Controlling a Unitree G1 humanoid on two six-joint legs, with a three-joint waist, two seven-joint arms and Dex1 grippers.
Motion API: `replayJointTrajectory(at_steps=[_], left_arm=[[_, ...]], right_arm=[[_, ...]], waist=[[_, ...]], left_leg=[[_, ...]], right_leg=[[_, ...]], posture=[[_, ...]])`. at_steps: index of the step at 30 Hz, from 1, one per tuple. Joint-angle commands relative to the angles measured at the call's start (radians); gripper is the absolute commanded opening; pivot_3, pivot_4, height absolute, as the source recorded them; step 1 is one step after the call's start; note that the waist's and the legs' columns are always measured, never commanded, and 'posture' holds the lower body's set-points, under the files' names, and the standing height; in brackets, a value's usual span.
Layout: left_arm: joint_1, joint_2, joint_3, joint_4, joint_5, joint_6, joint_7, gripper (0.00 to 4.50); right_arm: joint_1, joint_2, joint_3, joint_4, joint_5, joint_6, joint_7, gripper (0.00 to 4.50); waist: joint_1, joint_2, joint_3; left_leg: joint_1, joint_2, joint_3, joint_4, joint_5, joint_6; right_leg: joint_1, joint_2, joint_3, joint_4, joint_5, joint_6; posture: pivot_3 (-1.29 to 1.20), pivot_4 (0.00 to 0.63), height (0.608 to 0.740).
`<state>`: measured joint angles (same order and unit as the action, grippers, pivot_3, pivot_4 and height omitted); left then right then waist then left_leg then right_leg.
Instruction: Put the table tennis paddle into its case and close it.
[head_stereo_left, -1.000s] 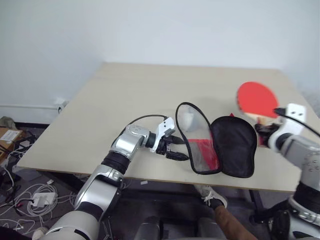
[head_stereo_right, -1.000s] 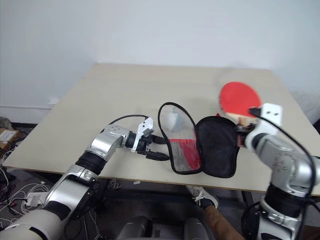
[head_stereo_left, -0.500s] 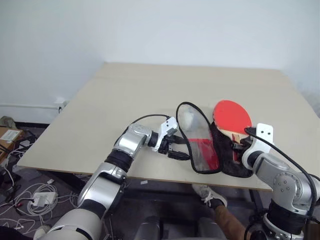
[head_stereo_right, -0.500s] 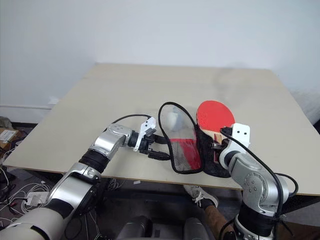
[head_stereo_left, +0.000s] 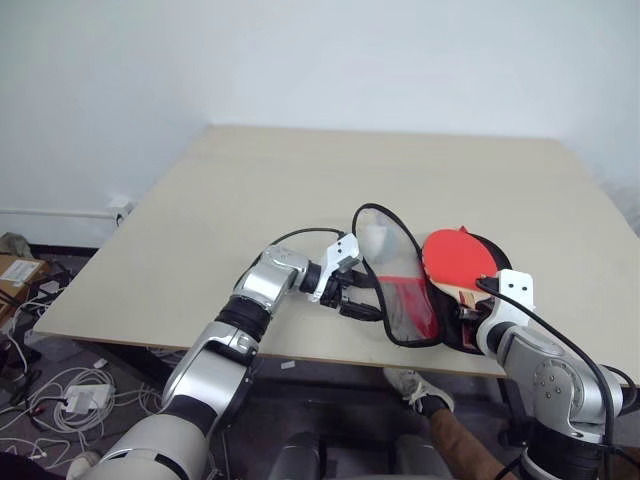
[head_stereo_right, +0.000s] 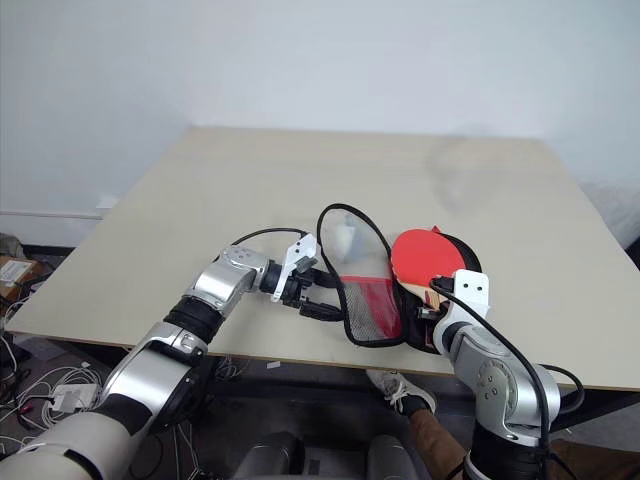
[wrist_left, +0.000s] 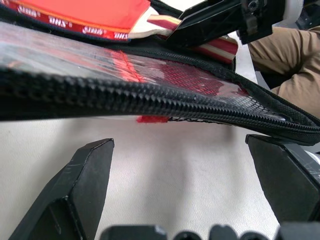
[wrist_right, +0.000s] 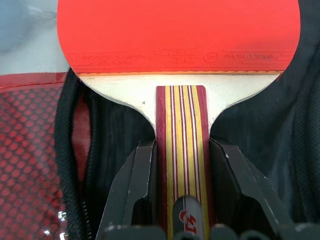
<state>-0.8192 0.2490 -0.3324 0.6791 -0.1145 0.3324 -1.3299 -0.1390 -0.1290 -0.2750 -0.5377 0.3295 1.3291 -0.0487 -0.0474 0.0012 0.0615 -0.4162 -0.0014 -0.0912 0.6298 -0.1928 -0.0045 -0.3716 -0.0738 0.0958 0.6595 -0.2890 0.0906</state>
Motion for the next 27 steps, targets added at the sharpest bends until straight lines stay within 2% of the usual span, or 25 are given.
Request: replayJointTrajectory(at_steps=[1, 27], left_arm=[[-0.031, 0.003, 0.019, -0.010, 0.000, -0.017, -0.005, 4.50], [-0.034, -0.002, 0.019, -0.014, 0.000, -0.015, -0.002, 4.50]], right_arm=[[-0.006, -0.018, -0.003, -0.002, -0.033, -0.026, -0.008, 1.11], [0.014, -0.003, 0.023, 0.073, -0.119, -0.013, -0.040, 1.11]], waist=[[0.000, 0.000, 0.000], [0.002, -0.006, -0.003]], left_leg=[[0.000, 0.000, 0.000, 0.000, 0.000, 0.000], [0.003, 0.001, 0.000, 0.000, 0.000, 0.000]], right_leg=[[0.000, 0.000, 0.000, 0.000, 0.000, 0.000], [0.002, 0.001, 0.000, 0.000, 0.000, 0.000]], posture=[[0.00, 0.000, 0.740], [0.00, 0.000, 0.740]])
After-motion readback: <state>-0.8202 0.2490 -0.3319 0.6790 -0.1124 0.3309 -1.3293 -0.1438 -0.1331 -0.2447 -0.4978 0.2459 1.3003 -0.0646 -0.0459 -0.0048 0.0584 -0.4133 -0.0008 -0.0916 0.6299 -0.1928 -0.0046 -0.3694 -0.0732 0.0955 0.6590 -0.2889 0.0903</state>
